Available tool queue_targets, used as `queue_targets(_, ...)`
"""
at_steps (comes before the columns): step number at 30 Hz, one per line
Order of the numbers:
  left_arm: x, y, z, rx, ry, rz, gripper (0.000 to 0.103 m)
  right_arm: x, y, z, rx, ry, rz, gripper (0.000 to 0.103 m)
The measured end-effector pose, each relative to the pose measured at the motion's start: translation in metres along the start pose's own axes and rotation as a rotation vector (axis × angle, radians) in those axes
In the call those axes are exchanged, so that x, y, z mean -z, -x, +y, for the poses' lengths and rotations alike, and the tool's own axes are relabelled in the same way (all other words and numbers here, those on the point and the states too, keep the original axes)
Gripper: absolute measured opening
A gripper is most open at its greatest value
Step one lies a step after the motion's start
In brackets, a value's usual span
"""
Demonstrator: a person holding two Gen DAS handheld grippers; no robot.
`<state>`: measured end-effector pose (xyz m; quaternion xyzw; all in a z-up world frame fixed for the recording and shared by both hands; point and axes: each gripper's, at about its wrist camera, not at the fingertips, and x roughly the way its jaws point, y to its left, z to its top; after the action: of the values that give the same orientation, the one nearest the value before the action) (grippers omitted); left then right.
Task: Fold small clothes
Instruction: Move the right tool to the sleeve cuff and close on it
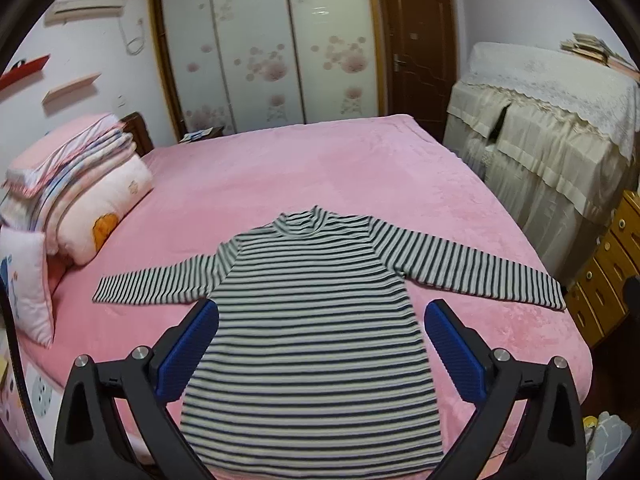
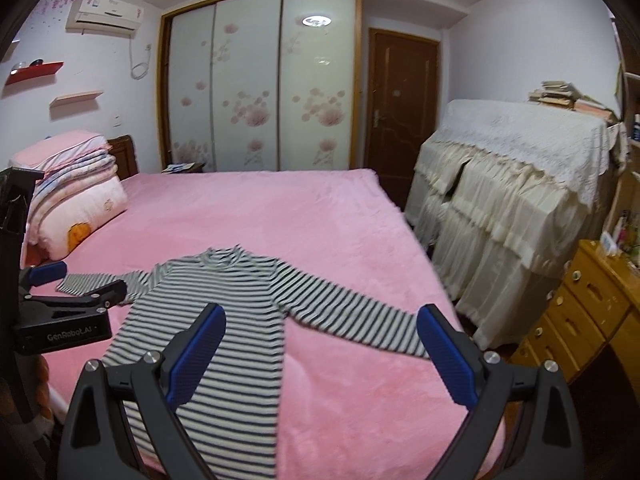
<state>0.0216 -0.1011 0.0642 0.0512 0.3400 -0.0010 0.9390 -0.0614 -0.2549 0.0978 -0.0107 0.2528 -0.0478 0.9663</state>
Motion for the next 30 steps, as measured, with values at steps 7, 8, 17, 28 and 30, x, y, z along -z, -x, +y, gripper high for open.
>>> queue_targets(7, -0.031, -0.024, -0.044, 0.12, -0.043, 0.022, 0.102, -0.01, -0.011, -0.058, 0.129, -0.065, -0.019, 0.097)
queue_targets(8, -0.033, -0.025, -0.049, 0.127, -0.047, 0.021, 0.102, -0.012, -0.012, -0.066, 0.145, -0.075, -0.024, 0.097)
queue_targets(17, -0.074, -0.047, -0.101, 0.191, -0.091, -0.03, 0.102, -0.025, -0.014, -0.119, 0.249, -0.119, -0.078, 0.097)
queue_targets(28, -0.106, -0.105, -0.167, 0.182, -0.136, -0.037, 0.102, -0.026, -0.058, -0.199, 0.295, -0.249, -0.054, 0.087)
queue_targets(30, -0.107, -0.119, -0.182, 0.159, -0.165, -0.056, 0.102, -0.02, -0.07, -0.215, 0.289, -0.286, -0.028, 0.084)
